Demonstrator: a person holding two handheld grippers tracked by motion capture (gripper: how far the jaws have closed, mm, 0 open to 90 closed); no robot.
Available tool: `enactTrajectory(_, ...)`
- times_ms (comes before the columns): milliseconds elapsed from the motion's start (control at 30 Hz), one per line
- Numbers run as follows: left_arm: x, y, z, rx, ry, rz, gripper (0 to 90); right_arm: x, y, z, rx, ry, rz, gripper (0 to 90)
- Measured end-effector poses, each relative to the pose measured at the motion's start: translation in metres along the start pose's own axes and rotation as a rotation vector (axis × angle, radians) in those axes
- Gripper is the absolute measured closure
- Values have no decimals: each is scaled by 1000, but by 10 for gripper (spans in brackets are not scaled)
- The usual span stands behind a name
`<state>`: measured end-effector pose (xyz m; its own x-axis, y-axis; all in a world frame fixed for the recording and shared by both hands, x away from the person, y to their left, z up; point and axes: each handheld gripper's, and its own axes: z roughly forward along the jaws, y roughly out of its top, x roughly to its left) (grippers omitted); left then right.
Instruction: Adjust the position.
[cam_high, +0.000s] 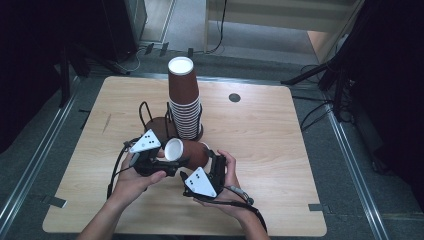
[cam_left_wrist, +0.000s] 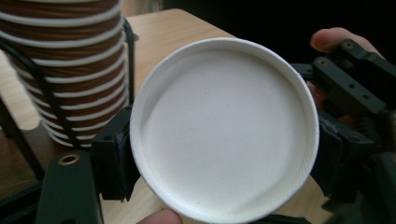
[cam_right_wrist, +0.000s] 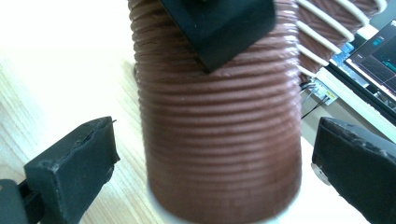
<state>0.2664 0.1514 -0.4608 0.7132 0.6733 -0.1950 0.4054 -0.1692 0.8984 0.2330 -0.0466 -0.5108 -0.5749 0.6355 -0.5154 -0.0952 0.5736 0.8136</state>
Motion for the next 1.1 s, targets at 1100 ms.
enactTrajectory(1100,8,-8,-11,-355,144,-7,233,-43,-6,-6,62,-31,666,0)
